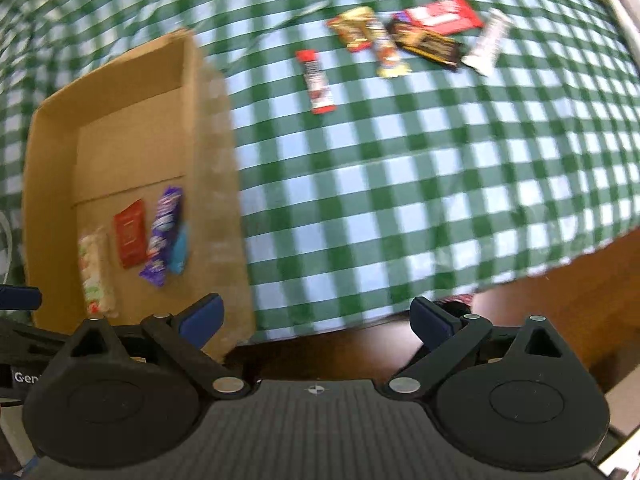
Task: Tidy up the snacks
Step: 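Move both tools back from the box toward the remaining snacks, then grasp the silver stick with the right tool while the left grasps the yellow wafer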
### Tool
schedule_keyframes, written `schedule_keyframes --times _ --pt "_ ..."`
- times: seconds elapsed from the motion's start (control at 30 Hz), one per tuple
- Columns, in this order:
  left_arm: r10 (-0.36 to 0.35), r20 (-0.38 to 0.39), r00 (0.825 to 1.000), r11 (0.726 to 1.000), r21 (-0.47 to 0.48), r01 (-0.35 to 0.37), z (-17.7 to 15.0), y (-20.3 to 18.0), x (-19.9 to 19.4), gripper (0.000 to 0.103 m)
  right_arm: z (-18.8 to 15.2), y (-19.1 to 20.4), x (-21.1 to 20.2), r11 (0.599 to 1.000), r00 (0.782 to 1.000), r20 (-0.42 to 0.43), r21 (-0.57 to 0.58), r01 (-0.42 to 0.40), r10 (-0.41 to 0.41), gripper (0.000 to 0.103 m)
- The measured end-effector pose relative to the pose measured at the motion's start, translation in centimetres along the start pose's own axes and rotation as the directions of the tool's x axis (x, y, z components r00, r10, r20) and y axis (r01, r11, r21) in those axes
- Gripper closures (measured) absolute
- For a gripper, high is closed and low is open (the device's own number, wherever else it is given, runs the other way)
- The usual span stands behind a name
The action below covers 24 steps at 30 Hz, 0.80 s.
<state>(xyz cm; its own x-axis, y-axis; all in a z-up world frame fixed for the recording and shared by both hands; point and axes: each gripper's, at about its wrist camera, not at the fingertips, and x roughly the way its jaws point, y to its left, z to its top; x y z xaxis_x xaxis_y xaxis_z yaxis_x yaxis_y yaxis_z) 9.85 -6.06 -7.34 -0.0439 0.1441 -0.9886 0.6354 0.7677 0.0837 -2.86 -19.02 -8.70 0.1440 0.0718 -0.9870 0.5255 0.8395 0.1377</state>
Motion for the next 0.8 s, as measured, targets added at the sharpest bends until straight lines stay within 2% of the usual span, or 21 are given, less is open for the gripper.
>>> schedule_keyframes --times 0.2,0.3,0.4,0.5,0.63,0.8 --pt "-0.063 0.041 0.997 0.996 0.071 0.06 4.8 -5.1 -0.6 0.0 1.1 -6.0 -0.9 0.991 0.996 0.049 0.115 0.069 -0.075 0.004" --pt "-0.093 0.061 0.994 0.994 0.067 0.089 7.7 -6.9 -0.7 0.0 2.2 -9.4 -1.5 0.979 0.99 0.091 0.185 0.089 -0.107 0.002" --pt "-0.145 0.077 0.986 0.989 -0.011 0.146 11.4 -7.1 -0.5 0.0 3.8 -12.9 -1.4 0.961 0.984 0.131 0.263 0.086 -0.124 0.002" --pt "-0.175 0.132 0.976 0.976 -0.107 0.19 14.9 -6.6 -0.3 0.0 5.8 -15.3 -0.5 0.946 0.974 0.172 0.311 0.087 -0.146 0.002" --pt "-0.211 0.171 0.962 0.941 -0.232 0.248 19.4 -6.4 1.6 0.0 9.7 -17.9 1.4 0.933 0.957 0.237 0.354 0.073 -0.164 0.002" --pt "-0.254 0.183 0.95 0.912 -0.283 0.299 25.0 -8.2 4.3 0.0 15.0 -20.6 4.4 0.918 0.937 0.309 0.394 0.032 -0.166 0.002"
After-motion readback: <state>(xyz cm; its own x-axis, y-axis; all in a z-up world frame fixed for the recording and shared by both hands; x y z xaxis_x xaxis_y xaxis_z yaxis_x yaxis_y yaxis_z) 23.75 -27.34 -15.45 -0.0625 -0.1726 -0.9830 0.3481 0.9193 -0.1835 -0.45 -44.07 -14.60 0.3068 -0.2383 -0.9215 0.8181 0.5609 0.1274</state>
